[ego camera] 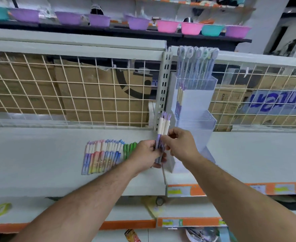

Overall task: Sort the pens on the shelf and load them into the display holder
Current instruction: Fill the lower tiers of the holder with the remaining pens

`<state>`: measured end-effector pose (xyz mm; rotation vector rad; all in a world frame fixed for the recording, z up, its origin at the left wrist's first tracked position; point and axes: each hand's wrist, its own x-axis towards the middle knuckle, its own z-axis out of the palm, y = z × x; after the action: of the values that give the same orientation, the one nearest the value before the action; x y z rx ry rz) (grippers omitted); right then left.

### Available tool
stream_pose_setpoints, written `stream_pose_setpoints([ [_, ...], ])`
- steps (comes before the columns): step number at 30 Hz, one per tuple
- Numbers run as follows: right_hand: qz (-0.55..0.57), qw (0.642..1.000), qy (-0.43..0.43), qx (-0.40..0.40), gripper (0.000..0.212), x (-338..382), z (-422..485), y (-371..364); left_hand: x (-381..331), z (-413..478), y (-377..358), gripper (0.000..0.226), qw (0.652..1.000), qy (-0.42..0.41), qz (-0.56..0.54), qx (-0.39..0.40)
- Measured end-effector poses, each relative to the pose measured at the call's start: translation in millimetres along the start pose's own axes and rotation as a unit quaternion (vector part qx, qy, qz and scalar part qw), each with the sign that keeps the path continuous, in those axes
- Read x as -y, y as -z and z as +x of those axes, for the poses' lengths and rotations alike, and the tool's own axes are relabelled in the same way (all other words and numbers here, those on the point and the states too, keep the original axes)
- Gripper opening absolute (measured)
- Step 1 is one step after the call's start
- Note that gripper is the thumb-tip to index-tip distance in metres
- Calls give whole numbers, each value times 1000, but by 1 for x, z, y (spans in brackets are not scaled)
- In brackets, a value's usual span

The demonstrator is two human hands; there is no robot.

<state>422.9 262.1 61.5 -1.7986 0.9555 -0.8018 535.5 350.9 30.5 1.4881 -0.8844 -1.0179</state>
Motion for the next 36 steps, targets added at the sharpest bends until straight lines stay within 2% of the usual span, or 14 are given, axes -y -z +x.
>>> stream_pose_setpoints([
  [5, -9, 999, 33, 20, 17, -9, 16, 61, -5, 22, -54, 15, 1000, -10, -16, -20],
  [10, 14, 998, 50, 27, 22, -4, 41, 106, -4, 44, -87, 15, 995, -7, -38, -92],
  [16, 21, 996, 71, 48, 15, 13, 74, 125, 10, 53, -99, 16, 985, 1, -48, -164],
  [25, 0, 994, 105, -6, 14, 47, 118, 113, 13, 52, -100, 16, 989, -7, -16, -147],
  [36, -54, 993, 103, -18, 19, 49, 130, 92, 11, 50, -96, 15, 992, -2, 10, -128],
])
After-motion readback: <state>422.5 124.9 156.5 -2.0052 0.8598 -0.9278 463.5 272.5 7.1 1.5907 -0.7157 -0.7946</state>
